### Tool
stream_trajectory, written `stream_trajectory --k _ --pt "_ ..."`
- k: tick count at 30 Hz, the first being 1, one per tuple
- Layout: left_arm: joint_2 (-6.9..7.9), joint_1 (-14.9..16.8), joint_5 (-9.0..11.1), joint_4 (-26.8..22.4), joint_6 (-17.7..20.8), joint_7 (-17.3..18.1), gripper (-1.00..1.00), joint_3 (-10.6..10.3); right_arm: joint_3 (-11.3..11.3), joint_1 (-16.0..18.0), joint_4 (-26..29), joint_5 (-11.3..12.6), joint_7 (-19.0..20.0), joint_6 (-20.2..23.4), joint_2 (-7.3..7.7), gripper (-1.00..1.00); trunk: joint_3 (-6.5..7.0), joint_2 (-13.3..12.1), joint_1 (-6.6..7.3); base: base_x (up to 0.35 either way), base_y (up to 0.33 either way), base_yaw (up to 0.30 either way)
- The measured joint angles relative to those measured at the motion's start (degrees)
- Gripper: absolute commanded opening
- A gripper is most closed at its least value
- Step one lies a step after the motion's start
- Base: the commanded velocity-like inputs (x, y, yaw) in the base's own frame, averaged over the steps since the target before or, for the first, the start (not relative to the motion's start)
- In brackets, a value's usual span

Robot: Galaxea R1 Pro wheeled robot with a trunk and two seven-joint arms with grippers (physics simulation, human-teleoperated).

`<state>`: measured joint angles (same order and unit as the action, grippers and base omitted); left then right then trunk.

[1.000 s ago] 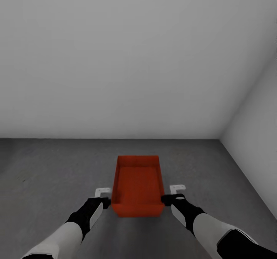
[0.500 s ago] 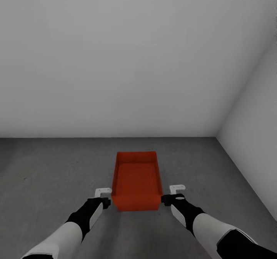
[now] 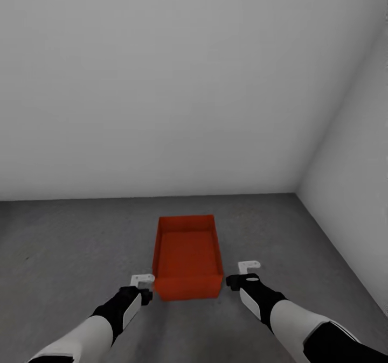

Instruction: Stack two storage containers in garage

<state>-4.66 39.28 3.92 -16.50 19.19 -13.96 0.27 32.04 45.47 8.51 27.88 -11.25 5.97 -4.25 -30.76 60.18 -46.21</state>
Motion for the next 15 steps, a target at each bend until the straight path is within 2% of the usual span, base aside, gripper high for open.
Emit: stream_trajectory --k 4,6,7,15 --pt "1.32 0.0 1.2 4.3 -1.4 0.1 1.0 0.0 0.0 0.1 -0.3 0.0 0.1 0.1 -0.15 1.0 0.34 0.0 0.0 0.0 0.0 -0.094" --pt "2.04 0.0 2.4 8.7 -5.2 0.2 1.0 0.0 0.1 0.1 -1.0 0.0 0.1 0.1 -0.39 1.0 0.5 0.0 0.0 0.0 0.0 -0.094" --pt "2.54 0.0 3.1 12.4 -8.3 0.2 1.0 0.1 0.1 0.1 -1.3 0.0 0.1 0.1 -0.55 1.0 0.58 0.0 0.0 0.0 0.0 -0.097" --pt "2.98 0.0 3.6 14.8 -10.0 0.2 1.0 0.0 0.1 0.0 -1.5 0.0 0.1 0.8 -0.59 1.0 0.89 0.0 0.0 0.0 0.0 -0.034"
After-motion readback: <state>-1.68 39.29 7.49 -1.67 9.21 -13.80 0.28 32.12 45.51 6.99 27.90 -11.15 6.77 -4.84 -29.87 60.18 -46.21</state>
